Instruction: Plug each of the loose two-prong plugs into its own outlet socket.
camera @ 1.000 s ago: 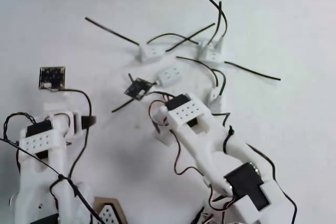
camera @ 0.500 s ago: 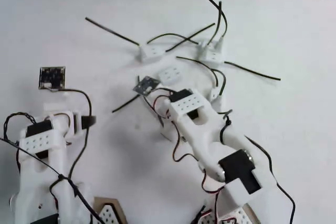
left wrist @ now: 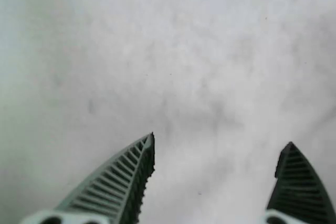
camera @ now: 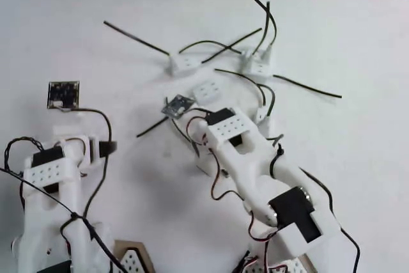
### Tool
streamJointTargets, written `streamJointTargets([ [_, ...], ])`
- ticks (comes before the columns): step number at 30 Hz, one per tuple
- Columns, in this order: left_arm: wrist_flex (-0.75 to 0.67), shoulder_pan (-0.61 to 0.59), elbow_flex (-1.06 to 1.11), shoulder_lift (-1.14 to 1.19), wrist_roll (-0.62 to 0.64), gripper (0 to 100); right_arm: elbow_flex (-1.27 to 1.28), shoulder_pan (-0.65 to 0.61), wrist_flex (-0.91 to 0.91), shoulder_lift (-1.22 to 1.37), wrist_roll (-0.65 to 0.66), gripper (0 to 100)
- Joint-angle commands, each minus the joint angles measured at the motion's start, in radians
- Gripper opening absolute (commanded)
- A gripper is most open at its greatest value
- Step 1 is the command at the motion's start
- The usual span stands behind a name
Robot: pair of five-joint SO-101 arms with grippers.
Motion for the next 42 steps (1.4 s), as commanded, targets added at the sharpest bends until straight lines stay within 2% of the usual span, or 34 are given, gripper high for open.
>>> streamJointTargets([
  [1,-0.017,-0.010,0.000,-0.025,0.000,36,-0.009,0.010,-0.001,-0.042,0.041,6.3],
  [5,-0.017,-0.010,0.000,-0.025,0.000,36,-0.008,0.013,-0.002,-0.042,0.052,6.1],
  [9,-0.017,-0.010,0.000,-0.025,0.000,36,-0.006,0.012,-0.001,-0.045,0.054,1.7],
  [12,-0.017,-0.010,0.000,-0.025,0.000,36,-0.018,0.004,0.056,-0.076,0.054,1.7],
  [18,-0.017,-0.010,0.000,-0.025,0.000,36,-0.031,-0.041,0.165,-0.354,0.041,1.8],
  [23,-0.018,-0.008,0.000,-0.027,0.000,36,-0.034,-0.076,0.176,-0.610,-0.074,1.7],
  [26,-0.018,-0.005,0.000,-0.028,0.000,36,-0.031,-0.134,0.176,-0.697,-0.117,1.7],
  [32,-0.012,-0.001,-0.014,-0.035,0.011,36,-0.028,-0.265,0.176,-0.828,-0.284,1.7],
  [34,0.009,0.019,-0.051,-0.048,0.035,36,-0.009,-0.288,0.157,-0.885,-0.293,1.7],
  [37,0.117,0.073,-0.129,-0.139,0.123,36,0.078,-0.294,0.070,-0.995,-0.295,1.7],
  [42,0.218,0.251,-0.199,-0.410,0.230,36,0.321,-0.291,-0.105,-1.234,-0.288,1.7],
])
